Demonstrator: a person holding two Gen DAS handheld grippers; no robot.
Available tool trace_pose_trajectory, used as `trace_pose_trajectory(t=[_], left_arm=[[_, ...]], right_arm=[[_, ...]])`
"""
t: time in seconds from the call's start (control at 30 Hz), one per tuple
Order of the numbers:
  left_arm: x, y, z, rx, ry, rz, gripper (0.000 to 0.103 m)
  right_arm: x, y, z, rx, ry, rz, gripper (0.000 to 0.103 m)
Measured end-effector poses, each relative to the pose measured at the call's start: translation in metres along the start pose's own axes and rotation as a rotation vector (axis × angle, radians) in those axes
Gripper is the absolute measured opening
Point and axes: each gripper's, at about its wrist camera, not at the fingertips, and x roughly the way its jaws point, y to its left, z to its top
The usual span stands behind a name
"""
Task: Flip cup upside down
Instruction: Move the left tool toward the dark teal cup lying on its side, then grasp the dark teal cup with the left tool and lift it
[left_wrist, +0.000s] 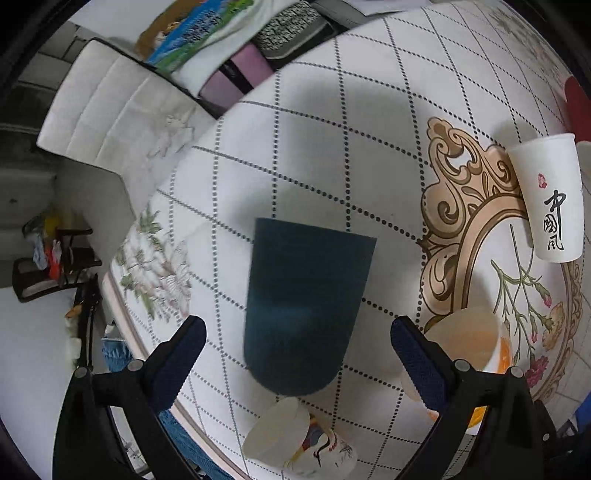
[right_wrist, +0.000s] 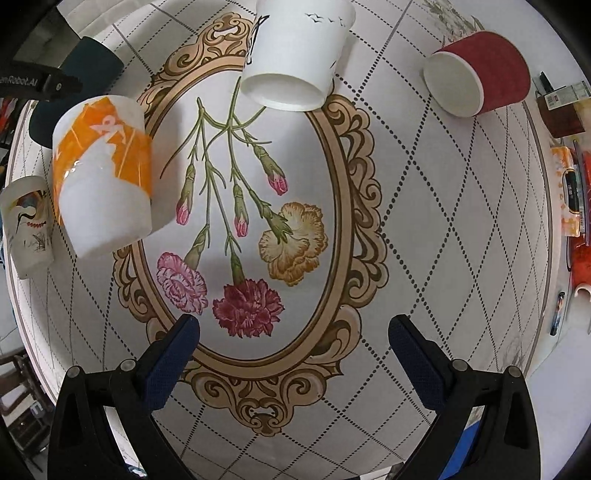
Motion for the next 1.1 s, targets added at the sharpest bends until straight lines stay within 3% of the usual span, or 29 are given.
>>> trace_pose_trajectory(t=[0.07,0.3,0.37,0.7,1.1], left_arm=[[0.006,-0.001,0.003,0.021,-0.003,-0.011,0.087],[0.019,-0.004,0.011,0.051,0.01,-0.02,0.078],[0.022,-0.004,0.012,0.046,0.018,-0.017,0.07],[0.023,0.002,0.01,0.001,0.005,-0.004,0.068],[-0.004,0.042,0.005,-0.2,-0.025,-0.063,0.067]], right_arm=[[0.001,0.003,-0.001,0.004,0.006,0.0,0.103],[0.011,0.006,0.008,0.012,0.013,0.007,0.103],[0.01,0.007,0.007,0.013,0.013,0.008,0.103],[0.005,-0.007,0.012,0.03,0.006,0.014,0.103],[-0.002,-0.021,0.005,0.067,-0.004,0.023,0.103]])
